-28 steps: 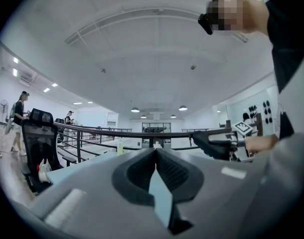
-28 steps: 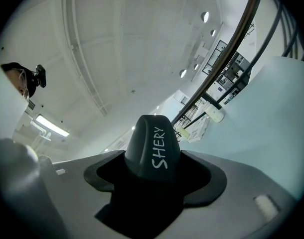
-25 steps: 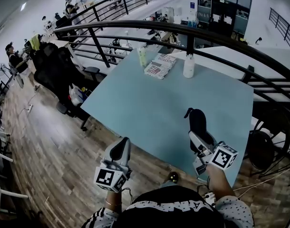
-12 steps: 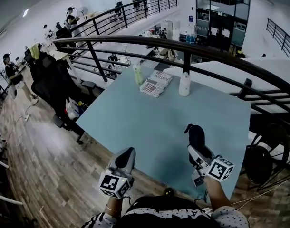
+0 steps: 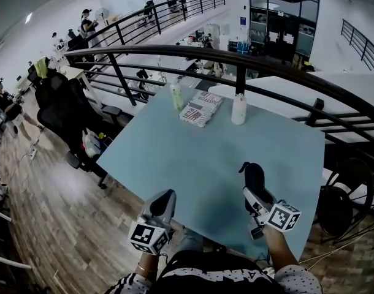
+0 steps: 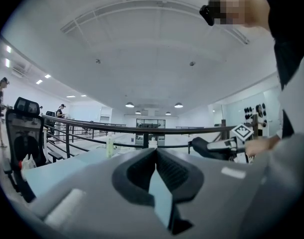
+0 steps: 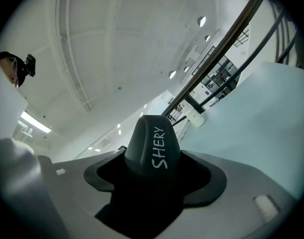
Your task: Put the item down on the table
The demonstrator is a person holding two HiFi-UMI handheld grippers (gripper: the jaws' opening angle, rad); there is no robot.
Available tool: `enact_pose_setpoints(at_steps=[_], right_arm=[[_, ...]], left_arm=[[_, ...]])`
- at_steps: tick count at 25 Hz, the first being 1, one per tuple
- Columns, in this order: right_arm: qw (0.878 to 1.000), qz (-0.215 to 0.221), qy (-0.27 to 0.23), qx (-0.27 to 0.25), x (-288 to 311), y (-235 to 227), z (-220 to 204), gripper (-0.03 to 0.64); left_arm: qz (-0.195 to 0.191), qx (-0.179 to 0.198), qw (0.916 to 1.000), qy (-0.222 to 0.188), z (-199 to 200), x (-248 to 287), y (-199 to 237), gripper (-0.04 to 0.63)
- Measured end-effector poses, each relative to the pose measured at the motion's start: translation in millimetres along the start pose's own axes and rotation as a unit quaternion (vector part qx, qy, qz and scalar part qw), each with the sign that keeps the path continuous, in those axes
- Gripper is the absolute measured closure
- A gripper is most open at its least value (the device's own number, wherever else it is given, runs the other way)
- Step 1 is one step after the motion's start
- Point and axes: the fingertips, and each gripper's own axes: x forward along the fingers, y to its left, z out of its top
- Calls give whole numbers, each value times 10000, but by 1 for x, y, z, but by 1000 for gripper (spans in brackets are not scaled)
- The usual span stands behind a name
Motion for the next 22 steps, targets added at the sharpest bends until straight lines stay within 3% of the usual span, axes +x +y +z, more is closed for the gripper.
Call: enact_pose_setpoints(at_steps=[22], right_arm=[[9949,-934,387,-36,52,-66,-25,259]], left_arm=[[-248,24,9989,386,-14,52,46,595]])
